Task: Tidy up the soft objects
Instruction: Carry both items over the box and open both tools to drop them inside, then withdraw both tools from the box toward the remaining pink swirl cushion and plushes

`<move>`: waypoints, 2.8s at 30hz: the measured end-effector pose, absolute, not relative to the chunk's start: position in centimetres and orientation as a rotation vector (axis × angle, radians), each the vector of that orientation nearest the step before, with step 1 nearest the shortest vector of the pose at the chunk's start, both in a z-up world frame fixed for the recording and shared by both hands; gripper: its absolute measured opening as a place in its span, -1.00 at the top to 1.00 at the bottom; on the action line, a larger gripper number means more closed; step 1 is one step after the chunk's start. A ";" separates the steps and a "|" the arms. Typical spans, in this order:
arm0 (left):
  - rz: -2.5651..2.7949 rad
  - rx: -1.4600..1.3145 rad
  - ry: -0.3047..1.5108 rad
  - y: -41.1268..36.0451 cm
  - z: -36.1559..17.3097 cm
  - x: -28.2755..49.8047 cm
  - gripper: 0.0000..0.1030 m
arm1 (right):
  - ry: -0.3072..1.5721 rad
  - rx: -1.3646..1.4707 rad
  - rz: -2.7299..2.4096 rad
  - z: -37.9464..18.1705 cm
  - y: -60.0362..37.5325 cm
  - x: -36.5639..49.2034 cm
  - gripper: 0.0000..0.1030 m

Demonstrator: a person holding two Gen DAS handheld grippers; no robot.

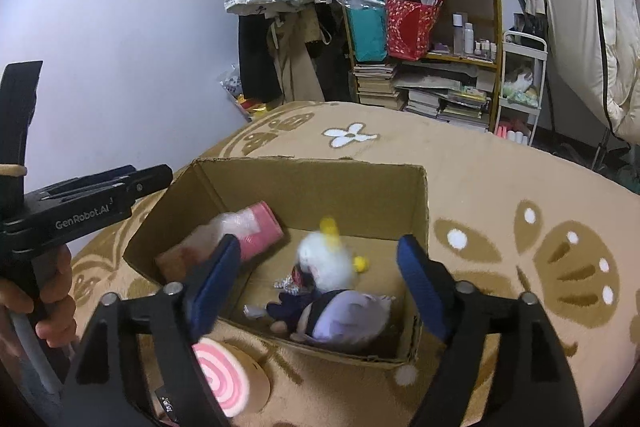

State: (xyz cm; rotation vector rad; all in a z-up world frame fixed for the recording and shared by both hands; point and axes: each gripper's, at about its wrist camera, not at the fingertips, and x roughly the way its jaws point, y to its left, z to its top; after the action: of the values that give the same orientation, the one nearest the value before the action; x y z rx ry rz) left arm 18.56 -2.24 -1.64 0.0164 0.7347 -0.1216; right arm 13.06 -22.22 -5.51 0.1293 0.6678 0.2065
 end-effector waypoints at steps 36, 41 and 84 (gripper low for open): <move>-0.079 0.008 0.730 1.0 2.9 9.6 -0.97 | 0.588 0.208 0.181 1.0 -22.8 5.3 -1.00; -0.090 -0.014 0.724 1.3 3.0 7.0 -0.99 | 0.604 0.206 0.186 0.9 -22.4 3.2 -1.00; -0.261 0.216 1.113 -3.7 -7.3 3.8 -0.99 | 1.027 0.364 0.246 -10.0 -20.5 2.2 -0.67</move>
State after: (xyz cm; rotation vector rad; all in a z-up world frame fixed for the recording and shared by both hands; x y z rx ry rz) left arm 3.81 -3.73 -7.32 0.2158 1.1129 -0.2606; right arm 2.16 -20.46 -10.04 0.3636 1.0269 0.2462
